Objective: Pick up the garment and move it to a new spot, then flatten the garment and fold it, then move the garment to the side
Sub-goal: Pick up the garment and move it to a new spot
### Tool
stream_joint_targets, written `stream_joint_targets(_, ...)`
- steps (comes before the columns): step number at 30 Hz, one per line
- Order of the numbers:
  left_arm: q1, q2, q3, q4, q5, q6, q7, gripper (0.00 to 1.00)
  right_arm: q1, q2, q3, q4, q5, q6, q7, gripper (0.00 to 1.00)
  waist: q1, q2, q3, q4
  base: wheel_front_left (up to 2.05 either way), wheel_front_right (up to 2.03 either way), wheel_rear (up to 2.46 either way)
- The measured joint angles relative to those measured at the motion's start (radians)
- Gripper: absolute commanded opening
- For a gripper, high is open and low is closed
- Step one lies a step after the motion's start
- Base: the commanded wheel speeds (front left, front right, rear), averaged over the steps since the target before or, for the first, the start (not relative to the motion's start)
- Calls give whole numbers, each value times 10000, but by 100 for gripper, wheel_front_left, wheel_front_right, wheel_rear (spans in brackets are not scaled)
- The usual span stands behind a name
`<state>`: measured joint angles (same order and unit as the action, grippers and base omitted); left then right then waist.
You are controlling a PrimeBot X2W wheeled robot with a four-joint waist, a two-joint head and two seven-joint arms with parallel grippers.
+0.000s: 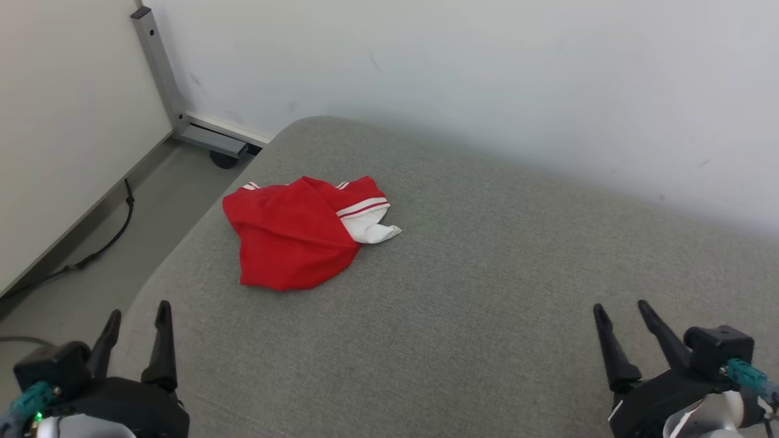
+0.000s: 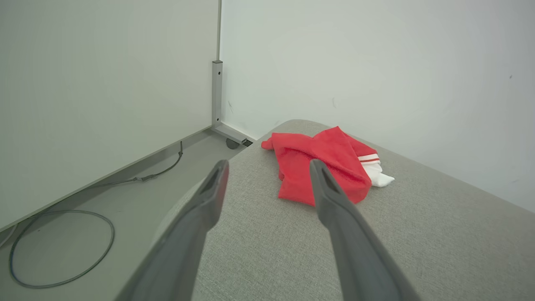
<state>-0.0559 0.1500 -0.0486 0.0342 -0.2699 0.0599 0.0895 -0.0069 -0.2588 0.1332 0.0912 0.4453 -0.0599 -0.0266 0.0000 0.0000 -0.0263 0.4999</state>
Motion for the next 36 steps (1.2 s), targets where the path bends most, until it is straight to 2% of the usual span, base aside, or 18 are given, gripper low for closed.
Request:
stream_joint_targets(5, -467, 234, 115, 612, -146, -282, 148, 100, -19, 105, 201, 0, 0, 79, 4, 100, 0, 0, 15, -272, 0, 0, 0)
stream_joint_targets(11, -1908, 520, 176, 1530, -280, -702, 349, 100, -119, 79, 265, 10, -23, 115, 75, 100, 0, 0, 112, -839, 0, 0, 0)
stream_joint_targets(20, -3881, 894, 439, 3055, -738, -1087, 779, 100, -293, -58, 222, -58, -155, 150, 96, 100, 0, 1, 415, -1797, 0, 0, 0)
stream_joint_targets(26, -5143, 1120, 556, 4130, -1101, -1394, 1112, 100, -480, -255, 44, -276, -155, 148, 178, 100, 1, 1, 817, -2280, 0, 0, 0)
stream_joint_targets(36, -6957, 1528, 393, 6151, -1340, -1661, 1964, 100, -1158, -286, 58, -531, -173, 146, 330, 100, 1, 1, 1771, -2827, 0, 0, 0)
